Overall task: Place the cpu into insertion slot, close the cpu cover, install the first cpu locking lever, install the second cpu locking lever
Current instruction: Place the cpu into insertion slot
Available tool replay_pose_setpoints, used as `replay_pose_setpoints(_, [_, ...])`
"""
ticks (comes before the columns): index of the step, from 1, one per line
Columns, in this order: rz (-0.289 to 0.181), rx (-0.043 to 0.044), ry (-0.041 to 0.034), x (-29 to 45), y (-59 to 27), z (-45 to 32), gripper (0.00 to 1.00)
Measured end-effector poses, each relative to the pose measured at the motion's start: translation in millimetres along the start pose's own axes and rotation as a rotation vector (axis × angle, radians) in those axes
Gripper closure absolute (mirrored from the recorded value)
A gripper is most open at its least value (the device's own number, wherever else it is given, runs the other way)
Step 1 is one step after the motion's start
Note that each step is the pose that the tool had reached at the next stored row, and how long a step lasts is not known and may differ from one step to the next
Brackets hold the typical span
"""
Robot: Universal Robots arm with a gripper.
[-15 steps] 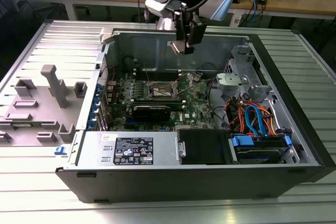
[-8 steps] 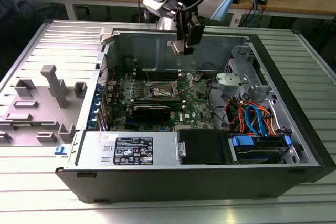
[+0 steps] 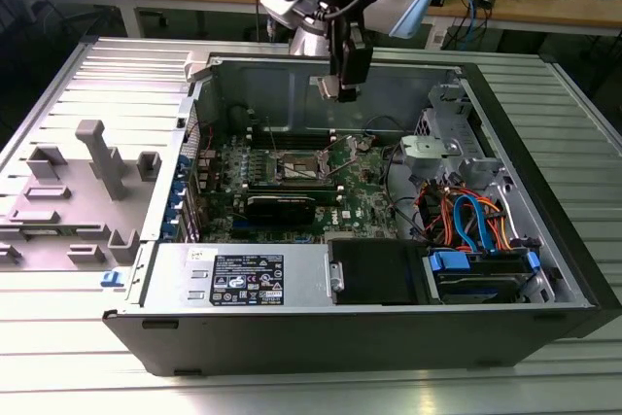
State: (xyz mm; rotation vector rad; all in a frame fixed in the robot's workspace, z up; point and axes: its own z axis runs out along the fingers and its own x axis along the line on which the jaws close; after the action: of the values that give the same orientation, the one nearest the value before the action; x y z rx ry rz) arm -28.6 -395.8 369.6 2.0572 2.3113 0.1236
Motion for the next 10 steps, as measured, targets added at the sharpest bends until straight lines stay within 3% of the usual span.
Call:
replay_pose_setpoints(4, [0.021, -0.0001, -0.0034, 0.0, -0.3, 1.6, 0.45])
replay_pose_setpoints(10, [0.029, 0.0016, -0.0076, -0.2, -1.3, 10.6, 0.45])
